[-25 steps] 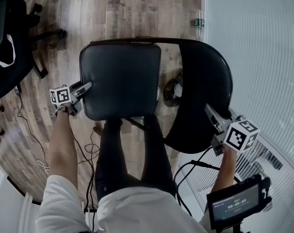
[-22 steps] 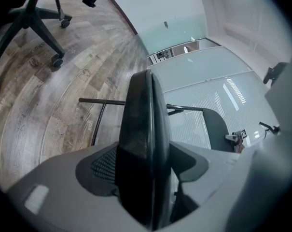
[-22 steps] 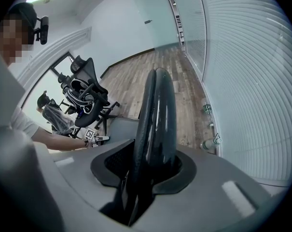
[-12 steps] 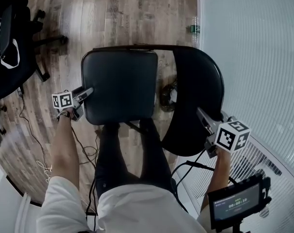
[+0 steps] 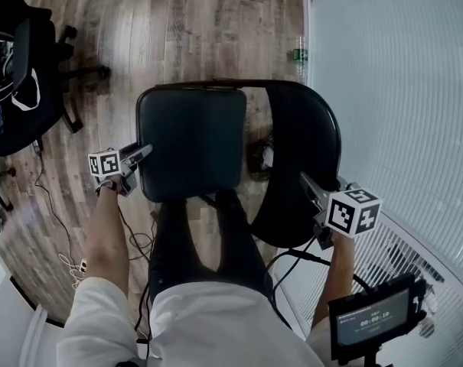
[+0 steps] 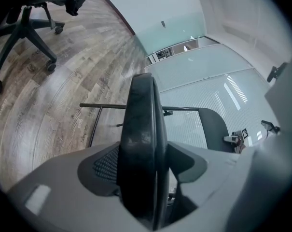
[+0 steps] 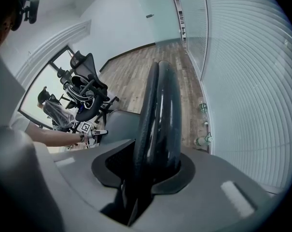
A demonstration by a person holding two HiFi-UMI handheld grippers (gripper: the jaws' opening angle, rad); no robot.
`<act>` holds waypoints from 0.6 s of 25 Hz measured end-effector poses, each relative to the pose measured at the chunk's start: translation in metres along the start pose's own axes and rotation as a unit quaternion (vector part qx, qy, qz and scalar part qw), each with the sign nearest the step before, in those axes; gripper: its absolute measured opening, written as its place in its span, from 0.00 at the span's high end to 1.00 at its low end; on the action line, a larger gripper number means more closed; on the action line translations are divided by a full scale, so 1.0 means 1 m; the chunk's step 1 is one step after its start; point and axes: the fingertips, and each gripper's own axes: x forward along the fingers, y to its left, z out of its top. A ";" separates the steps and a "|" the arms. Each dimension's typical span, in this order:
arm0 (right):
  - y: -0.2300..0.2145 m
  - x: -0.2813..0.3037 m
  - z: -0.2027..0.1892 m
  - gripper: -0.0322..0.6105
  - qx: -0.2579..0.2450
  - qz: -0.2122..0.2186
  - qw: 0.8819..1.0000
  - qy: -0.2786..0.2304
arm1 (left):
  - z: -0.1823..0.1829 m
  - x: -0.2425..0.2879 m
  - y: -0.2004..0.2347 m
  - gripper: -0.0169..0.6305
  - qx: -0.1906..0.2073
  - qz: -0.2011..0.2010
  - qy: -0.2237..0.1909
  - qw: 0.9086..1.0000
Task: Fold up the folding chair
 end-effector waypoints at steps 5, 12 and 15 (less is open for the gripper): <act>0.000 -0.004 0.000 0.79 0.002 0.004 1.000 0.005 | -0.002 0.002 -0.020 0.55 -0.003 -0.003 -0.004 1.000; -0.008 -0.013 -0.001 0.79 0.000 -0.003 1.000 0.004 | -0.004 0.009 -0.046 0.55 -0.003 -0.014 -0.012 1.000; -0.008 -0.016 0.001 0.79 0.000 -0.002 1.000 0.005 | -0.004 0.009 -0.055 0.55 -0.008 -0.021 -0.011 1.000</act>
